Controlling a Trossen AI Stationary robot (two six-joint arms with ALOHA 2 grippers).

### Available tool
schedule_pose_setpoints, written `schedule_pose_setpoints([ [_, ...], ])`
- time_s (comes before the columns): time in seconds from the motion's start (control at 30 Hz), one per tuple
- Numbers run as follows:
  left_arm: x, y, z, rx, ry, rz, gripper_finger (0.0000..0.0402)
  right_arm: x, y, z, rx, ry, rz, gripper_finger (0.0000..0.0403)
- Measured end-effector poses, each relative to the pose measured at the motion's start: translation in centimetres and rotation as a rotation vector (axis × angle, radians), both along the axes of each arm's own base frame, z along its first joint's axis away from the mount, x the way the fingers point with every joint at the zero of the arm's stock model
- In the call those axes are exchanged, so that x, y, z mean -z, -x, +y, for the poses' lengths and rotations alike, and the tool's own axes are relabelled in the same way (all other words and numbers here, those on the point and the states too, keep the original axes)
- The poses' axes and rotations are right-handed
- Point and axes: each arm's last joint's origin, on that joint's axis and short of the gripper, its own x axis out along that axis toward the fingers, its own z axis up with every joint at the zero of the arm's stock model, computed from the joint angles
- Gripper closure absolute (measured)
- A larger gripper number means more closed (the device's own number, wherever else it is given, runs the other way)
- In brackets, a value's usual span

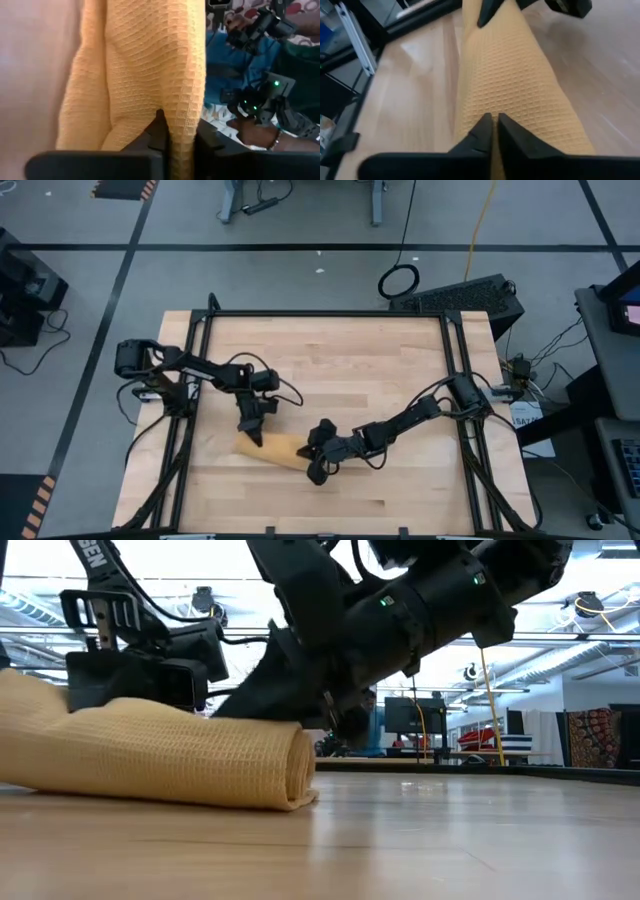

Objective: Roll towel
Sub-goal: Roll the yellow towel

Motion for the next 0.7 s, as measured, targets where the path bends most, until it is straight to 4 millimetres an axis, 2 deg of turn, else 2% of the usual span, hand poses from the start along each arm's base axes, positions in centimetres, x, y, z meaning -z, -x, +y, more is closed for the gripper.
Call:
schedule_pose_setpoints([
  [0.2, 0.1, 0.1, 1.1, -0.059, -0.029, 0.013, 0.0258, 0.5, 0.3, -0.1, -0.001, 0.021, 0.06, 0.0394],
  [0.4, 0.0, 0.4, 3.6, -0.213, 0.004, 0.093, 0.0163, 0.7, 0.4, -0.1, 0.004, 0.019, 0.076, 0.0401],
  [0.5, -0.3, 0.5, 5.0, -0.279, 0.036, 0.097, 0.014, 0.7, 0.4, -0.1, 0.008, 0.013, 0.078, 0.0402],
  [0.7, -2.1, 0.7, 6.4, -0.322, 0.064, 0.015, 0.0135, 0.8, 0.4, -0.2, 0.008, 0.016, 0.091, 0.0402],
])
